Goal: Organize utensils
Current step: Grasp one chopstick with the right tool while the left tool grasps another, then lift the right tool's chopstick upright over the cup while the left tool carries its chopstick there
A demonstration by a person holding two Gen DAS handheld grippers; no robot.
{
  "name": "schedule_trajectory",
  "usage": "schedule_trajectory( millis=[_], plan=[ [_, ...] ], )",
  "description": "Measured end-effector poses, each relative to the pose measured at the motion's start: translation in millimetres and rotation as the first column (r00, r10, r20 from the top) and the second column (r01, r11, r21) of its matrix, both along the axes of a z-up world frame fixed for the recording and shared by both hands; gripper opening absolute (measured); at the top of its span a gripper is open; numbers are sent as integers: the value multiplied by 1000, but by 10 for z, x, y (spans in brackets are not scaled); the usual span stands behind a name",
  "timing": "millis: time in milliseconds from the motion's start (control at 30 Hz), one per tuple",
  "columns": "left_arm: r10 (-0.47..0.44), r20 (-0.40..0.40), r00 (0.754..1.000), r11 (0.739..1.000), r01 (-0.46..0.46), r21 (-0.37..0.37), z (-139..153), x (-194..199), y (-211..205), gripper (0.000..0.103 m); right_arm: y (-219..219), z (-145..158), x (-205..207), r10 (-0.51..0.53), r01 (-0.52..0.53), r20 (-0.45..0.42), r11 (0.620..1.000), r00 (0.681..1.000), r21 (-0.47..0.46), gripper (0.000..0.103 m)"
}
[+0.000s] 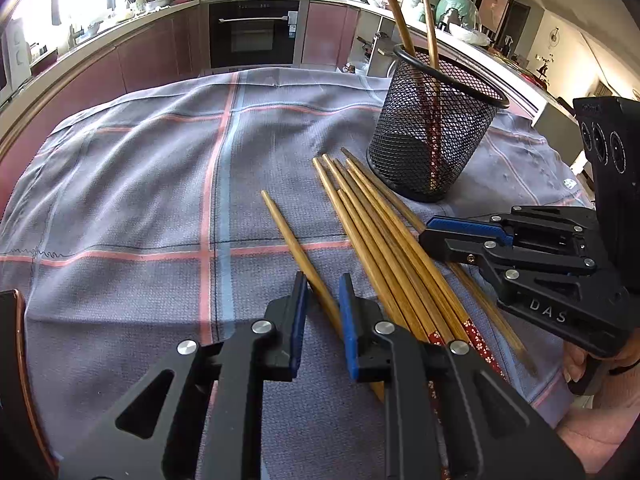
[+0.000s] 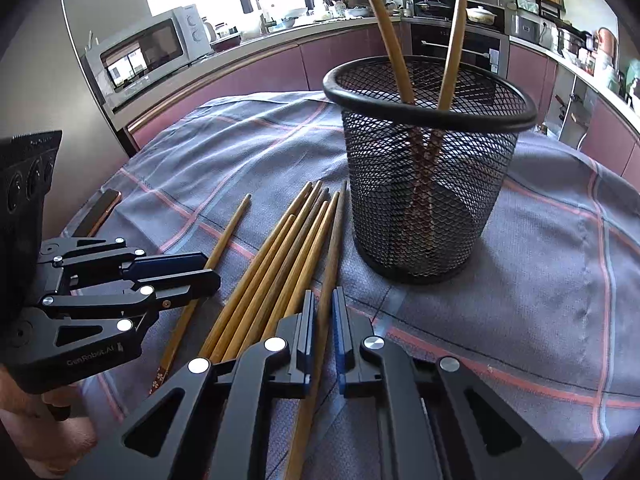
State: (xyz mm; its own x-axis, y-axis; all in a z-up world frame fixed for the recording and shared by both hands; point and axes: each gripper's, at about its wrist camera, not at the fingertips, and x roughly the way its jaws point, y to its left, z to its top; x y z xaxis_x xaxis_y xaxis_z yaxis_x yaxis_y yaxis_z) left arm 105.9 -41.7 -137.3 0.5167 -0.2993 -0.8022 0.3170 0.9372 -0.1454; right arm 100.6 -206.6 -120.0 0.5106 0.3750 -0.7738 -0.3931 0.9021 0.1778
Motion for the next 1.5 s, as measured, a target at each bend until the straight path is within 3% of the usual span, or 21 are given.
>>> schedule_trajectory(
  millis=[333, 833, 1500],
  plan=[
    [43, -2, 999, 999, -44, -26, 44, -47, 45, 9, -121, 98, -86, -6, 5, 16, 999, 1000, 50, 6],
    [42, 47, 998, 997, -39, -66, 275, -181, 106, 8, -193, 356, -246, 44, -56, 87, 988, 995, 144, 6],
    [5, 185, 983, 967, 42, -251, 1020, -420, 312, 7, -411, 837, -343, -11, -45, 246, 974, 969, 222, 6]
  ],
)
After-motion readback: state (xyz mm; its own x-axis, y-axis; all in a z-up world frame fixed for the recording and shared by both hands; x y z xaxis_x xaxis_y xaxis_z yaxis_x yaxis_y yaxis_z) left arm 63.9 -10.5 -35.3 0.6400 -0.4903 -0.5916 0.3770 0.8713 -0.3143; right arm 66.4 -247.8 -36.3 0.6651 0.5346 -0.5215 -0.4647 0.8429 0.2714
